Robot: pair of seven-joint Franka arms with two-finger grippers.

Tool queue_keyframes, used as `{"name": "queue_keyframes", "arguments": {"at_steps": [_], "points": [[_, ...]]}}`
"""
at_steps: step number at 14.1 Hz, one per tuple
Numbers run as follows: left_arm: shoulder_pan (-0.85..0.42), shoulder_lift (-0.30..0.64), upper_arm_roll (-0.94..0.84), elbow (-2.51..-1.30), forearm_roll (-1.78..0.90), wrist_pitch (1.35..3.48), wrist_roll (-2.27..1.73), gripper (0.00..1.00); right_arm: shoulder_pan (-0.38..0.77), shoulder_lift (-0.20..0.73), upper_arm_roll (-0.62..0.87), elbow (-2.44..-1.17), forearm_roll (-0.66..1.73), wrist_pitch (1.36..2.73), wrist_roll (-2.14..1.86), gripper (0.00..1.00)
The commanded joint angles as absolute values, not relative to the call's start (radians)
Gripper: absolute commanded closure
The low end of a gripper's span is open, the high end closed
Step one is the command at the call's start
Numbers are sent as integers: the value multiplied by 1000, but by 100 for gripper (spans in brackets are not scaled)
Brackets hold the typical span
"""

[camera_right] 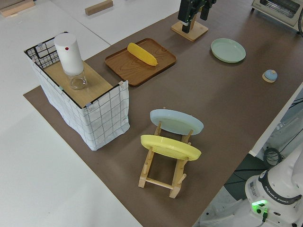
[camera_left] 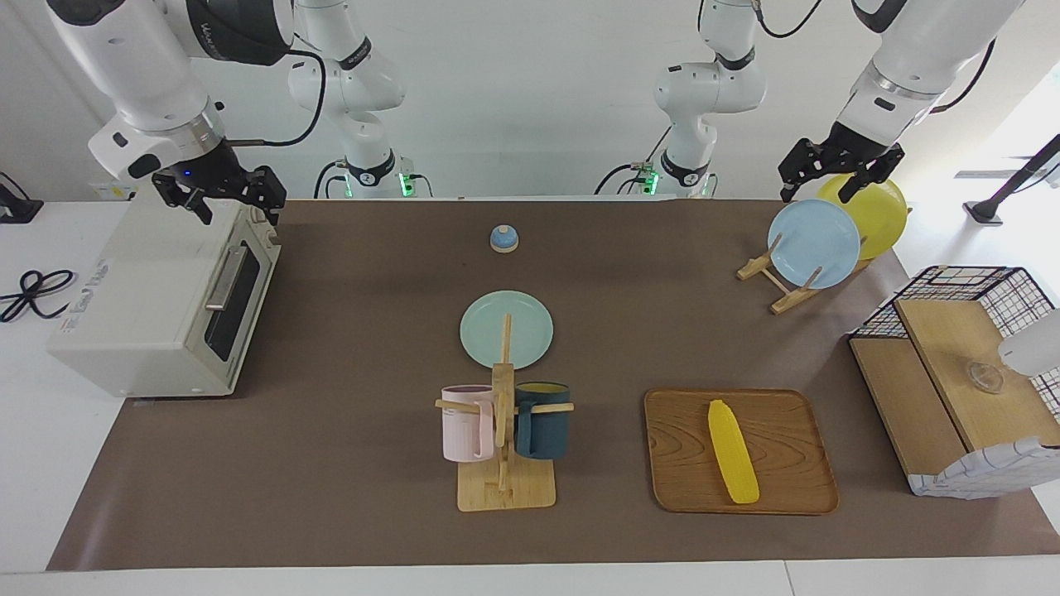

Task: Put corn in oven
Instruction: 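Move the left gripper toward the yellow corn on the wooden tray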

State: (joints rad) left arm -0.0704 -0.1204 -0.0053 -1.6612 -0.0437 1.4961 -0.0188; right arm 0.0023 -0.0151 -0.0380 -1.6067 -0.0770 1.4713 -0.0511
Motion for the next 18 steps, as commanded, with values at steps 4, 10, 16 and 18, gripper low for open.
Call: {"name": "queue_keyframes", "arguments": {"at_steps": [4,10,16,18], "points": [[-61,-137,-11,-1677,-26,1519,-17,0,-3,-14,-43,-1605,-49,1473,-66,0],[-75,-72,-12,-1643,-41,1565,-17,0,-26,-63,-49,-1727,-37,1554,-129,95],[-144,289,-25,-1487,-67,1725,-15,0,-136,-173,-54,-2023,-40,1822,-210,100],[-150,441,-25,-1372,-66,1761,-6,0,-146,-170,-54,-2051,-41,1853,-177,100]]}}
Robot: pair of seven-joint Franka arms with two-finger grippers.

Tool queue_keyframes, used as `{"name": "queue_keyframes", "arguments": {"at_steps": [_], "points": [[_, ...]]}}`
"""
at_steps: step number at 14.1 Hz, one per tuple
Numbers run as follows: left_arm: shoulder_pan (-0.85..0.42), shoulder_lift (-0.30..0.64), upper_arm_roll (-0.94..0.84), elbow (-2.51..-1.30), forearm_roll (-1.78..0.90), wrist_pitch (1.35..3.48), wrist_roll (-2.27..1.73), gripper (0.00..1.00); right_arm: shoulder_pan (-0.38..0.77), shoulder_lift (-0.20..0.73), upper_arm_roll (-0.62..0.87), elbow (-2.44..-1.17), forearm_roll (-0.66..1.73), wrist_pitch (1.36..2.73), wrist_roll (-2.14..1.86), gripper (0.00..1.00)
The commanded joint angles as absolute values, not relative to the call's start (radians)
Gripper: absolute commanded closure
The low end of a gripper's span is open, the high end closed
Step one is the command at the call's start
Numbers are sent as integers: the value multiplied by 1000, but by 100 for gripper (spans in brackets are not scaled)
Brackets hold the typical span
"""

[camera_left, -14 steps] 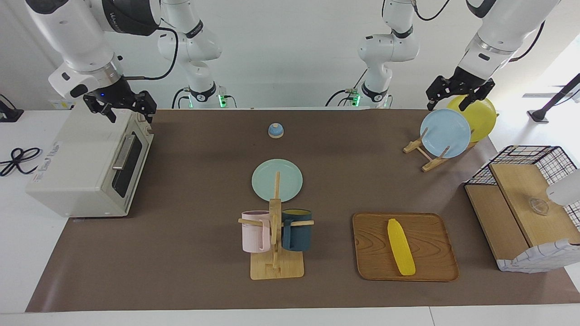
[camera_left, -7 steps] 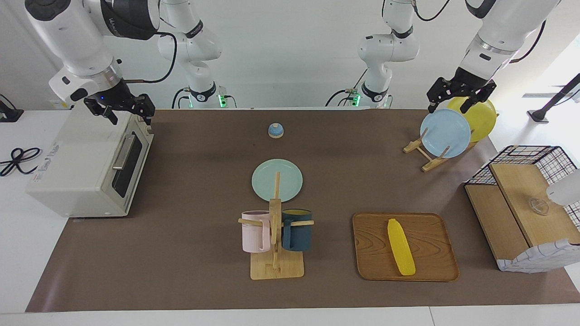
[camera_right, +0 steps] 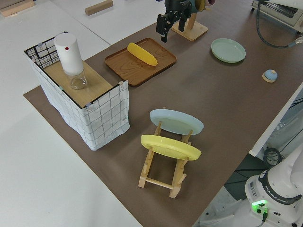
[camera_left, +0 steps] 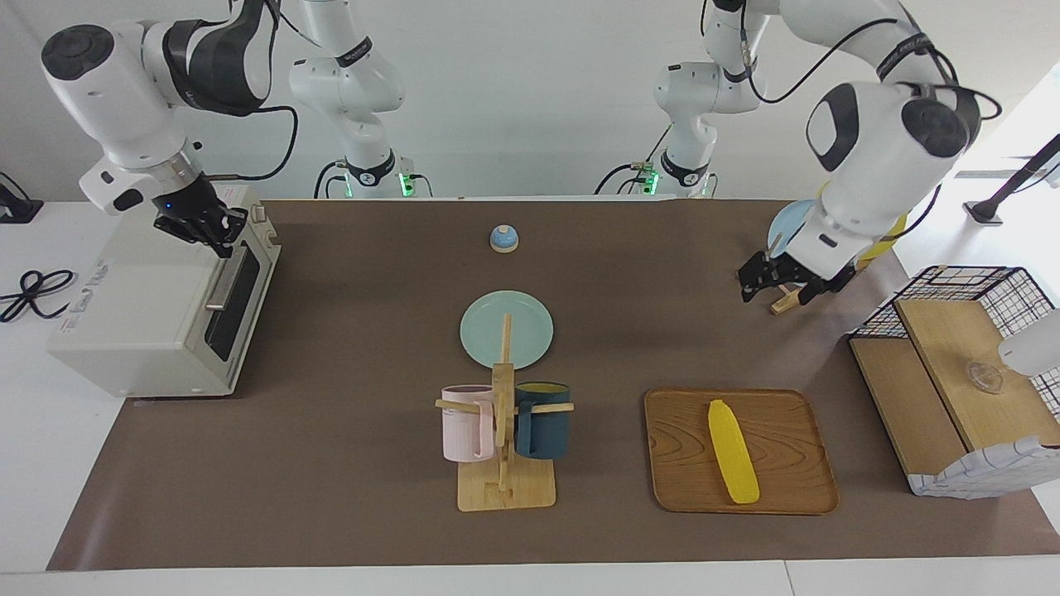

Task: Put corn in oven
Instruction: 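Grasp the yellow corn on the wooden tray with the left gripper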

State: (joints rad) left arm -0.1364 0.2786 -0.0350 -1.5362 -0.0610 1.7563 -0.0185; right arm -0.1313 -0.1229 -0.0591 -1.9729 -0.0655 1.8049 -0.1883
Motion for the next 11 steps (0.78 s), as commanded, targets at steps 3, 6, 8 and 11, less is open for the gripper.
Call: {"name": "queue_keyframes", "arguments": {"at_steps": [3,6,8,11], "points": [[-155,679,-47,-1148,-69,1796,-6,0,-156,-153,-54,-2051,-46,1859,-150,100],[-146,755,-49,-1103,-66,1912,-5,0,-179,-137,-54,-2054,-46,1874,-149,100],[-147,781,-48,-1103,-61,1972,0,0,-199,-124,-54,-2054,-46,1879,-149,100],[-144,831,-40,-1097,-57,2026,74,0,-206,-123,-52,-2068,-46,1882,-149,100]]}}
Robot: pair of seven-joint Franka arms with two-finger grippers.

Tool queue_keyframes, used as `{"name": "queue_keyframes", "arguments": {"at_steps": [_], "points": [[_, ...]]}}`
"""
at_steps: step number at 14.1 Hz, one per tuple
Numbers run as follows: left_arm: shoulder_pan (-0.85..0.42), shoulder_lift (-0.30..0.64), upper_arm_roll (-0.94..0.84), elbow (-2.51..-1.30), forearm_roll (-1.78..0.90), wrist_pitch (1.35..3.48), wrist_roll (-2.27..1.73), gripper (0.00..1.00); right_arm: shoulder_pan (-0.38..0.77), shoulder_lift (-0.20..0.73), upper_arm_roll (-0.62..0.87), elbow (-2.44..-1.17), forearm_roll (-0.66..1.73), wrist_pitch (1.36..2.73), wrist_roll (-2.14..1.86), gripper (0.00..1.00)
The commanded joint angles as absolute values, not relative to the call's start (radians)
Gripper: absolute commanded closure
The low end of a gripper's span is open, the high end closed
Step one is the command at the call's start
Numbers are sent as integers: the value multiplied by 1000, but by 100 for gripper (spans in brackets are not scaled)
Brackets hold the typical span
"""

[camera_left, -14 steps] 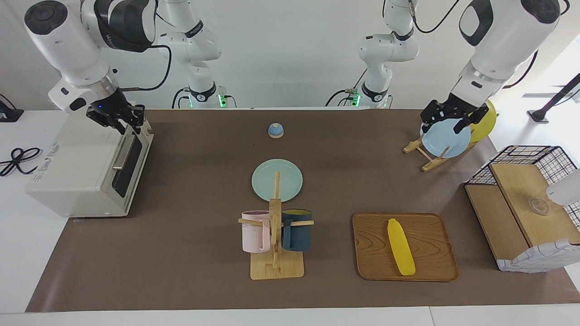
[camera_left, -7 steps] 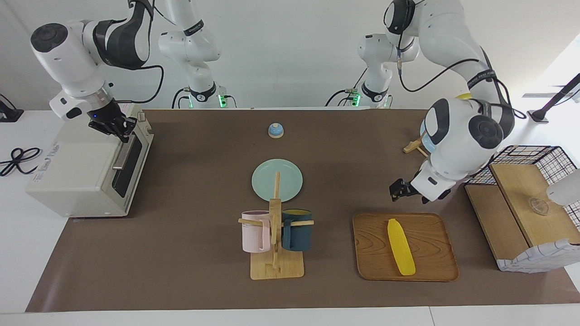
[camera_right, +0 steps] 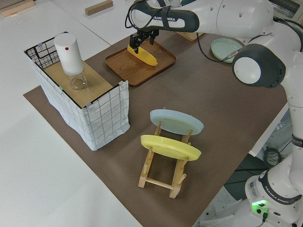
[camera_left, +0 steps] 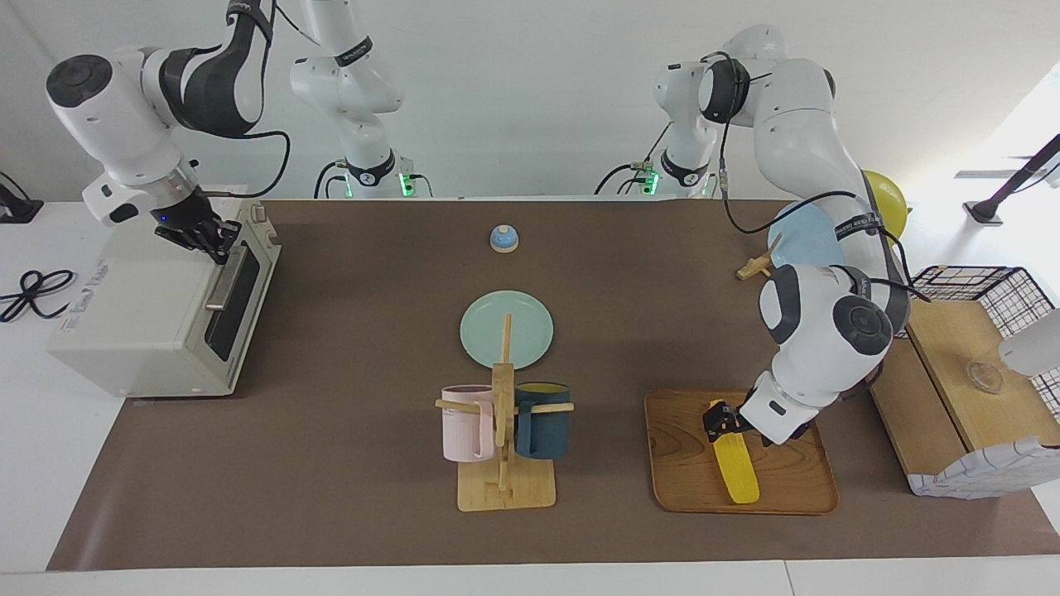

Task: Put corn in oven
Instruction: 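Grasp the yellow corn on the wooden tray with the left gripper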

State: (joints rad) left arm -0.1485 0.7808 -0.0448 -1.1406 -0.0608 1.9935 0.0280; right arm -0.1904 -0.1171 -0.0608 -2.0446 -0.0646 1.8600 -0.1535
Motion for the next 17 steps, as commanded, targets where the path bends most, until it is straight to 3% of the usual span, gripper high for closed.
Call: {"name": "queue_keyframes", "arguments": {"at_steps": [1,4,7,8,9,10,13,15,17], "points": [[-153,844,-40,-1098,-46,2055,74,0,-206,-123,-52,-2069,-46,1884,-147,100],[-155,851,-41,-1104,-38,2077,74,0,-219,-121,-52,-2075,-40,1885,-147,100],[-152,853,-40,-1106,-37,2079,72,27,-222,-120,-52,-2089,-38,1911,-147,100],[-155,853,-40,-1109,-32,2082,72,43,-224,-118,-52,-2095,-38,1914,-147,100],[-153,851,-40,-1112,-22,2080,72,67,-224,-114,-52,-2100,-38,1924,-147,100],[-155,850,-40,-1112,-18,2076,71,99,-222,-106,-52,-2106,-38,1937,-147,100],[-152,822,-41,-1112,-31,2030,69,100,-207,-92,-48,-2106,-40,1948,-129,100],[-155,731,-41,-1130,-76,1930,52,100,-195,-86,-35,-2105,-51,1947,-77,100],[-161,597,-43,-1248,-94,1879,-4,100,-184,-83,-35,-2105,-51,1950,-52,100]]}}
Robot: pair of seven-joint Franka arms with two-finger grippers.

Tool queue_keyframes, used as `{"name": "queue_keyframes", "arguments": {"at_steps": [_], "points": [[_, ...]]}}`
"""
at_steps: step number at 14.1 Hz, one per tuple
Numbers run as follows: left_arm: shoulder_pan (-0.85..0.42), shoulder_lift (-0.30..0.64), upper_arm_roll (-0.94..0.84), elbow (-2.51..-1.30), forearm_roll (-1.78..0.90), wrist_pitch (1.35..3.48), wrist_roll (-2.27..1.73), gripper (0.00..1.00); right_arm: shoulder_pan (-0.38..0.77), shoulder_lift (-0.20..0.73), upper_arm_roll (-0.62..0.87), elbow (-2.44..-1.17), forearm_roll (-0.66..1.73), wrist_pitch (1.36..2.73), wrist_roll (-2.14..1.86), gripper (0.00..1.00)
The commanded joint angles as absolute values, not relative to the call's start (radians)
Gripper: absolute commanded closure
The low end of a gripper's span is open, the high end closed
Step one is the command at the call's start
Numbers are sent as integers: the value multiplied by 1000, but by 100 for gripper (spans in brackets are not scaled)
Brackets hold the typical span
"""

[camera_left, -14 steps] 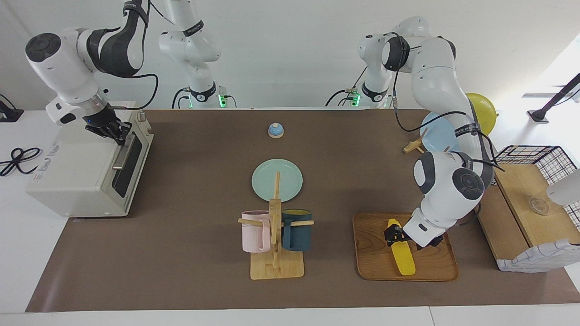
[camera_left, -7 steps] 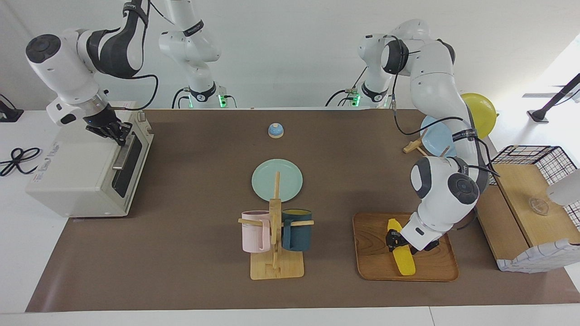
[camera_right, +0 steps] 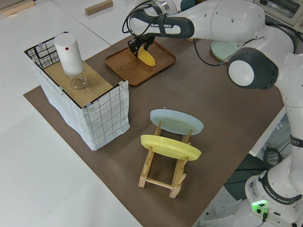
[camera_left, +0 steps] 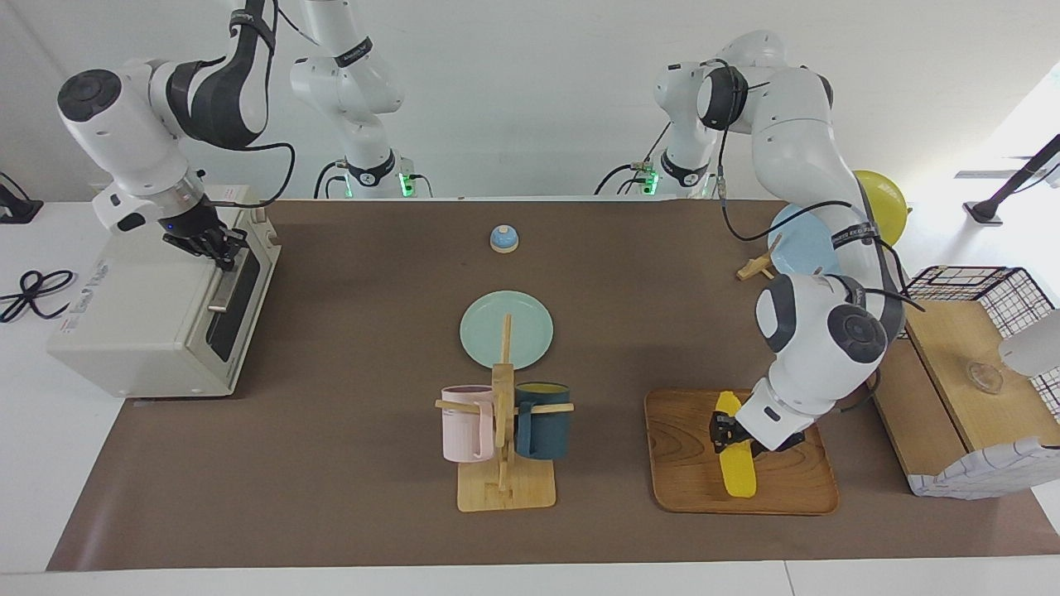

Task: Put corn in oven
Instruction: 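Grasp the yellow corn on the wooden tray with the left gripper, then carry the corn toward the green plate while the right gripper opens the oven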

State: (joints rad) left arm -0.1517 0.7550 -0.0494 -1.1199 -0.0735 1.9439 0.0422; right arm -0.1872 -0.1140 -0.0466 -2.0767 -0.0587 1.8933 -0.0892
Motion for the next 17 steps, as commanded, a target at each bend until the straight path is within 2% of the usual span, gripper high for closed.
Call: {"name": "queue_keyframes", "arguments": {"at_steps": [1,3,5,8,10,12,14,17], "points": [[-176,513,-44,-1349,-95,1884,-35,100,-183,-83,-35,-2106,-51,1950,-49,100],[-227,354,-48,-1547,-103,1896,-127,100,-155,-77,-34,-2106,-48,1951,-20,100],[-308,252,-48,-1661,-103,1879,-173,100,-121,-72,-34,-2106,-46,1956,23,100],[-473,193,-48,-1773,-104,1937,-372,100,-94,-29,-34,-2111,-44,2008,28,100],[-569,158,-49,-1868,-115,2058,-486,100,-87,4,-34,-2123,-38,2058,31,100],[-661,166,-49,-1920,-136,2219,-590,100,-86,40,-31,-2160,-37,2149,31,100],[-702,224,-49,-1910,-137,2308,-647,100,-54,48,-31,-2200,-35,2229,35,100],[-735,307,-46,-1908,-137,2417,-652,100,-13,57,-31,-2215,-34,2256,87,100]]}}
